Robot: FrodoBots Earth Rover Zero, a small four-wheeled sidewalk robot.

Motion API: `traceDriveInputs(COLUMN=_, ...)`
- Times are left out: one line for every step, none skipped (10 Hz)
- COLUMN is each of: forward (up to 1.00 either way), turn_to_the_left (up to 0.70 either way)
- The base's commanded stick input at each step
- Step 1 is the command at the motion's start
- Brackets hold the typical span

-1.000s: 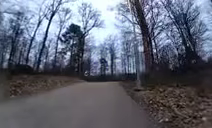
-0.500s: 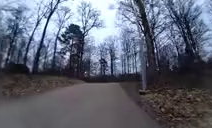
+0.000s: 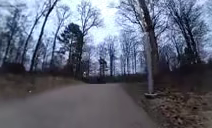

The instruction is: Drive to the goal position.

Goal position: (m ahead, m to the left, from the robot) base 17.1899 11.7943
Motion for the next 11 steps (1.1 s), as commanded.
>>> traceDriveInputs(forward=1.0, turn_to_the_left=0.0)
traceDriveInputs(forward=1.0, turn_to_the_left=0.0)
traceDriveInputs(forward=1.0, turn_to_the_left=0.0)
traceDriveInputs(forward=1.0, turn_to_the_left=0.0)
traceDriveInputs(forward=1.0, turn_to_the_left=0.0)
traceDriveInputs(forward=1.0, turn_to_the_left=0.0)
traceDriveInputs(forward=1.0, turn_to_the_left=0.0)
traceDriveInputs(forward=1.0, turn_to_the_left=0.0)
traceDriveInputs(forward=1.0, turn_to_the_left=0.0)
traceDriveInputs(forward=1.0, turn_to_the_left=0.0)
traceDriveInputs(forward=1.0, turn_to_the_left=0.0)
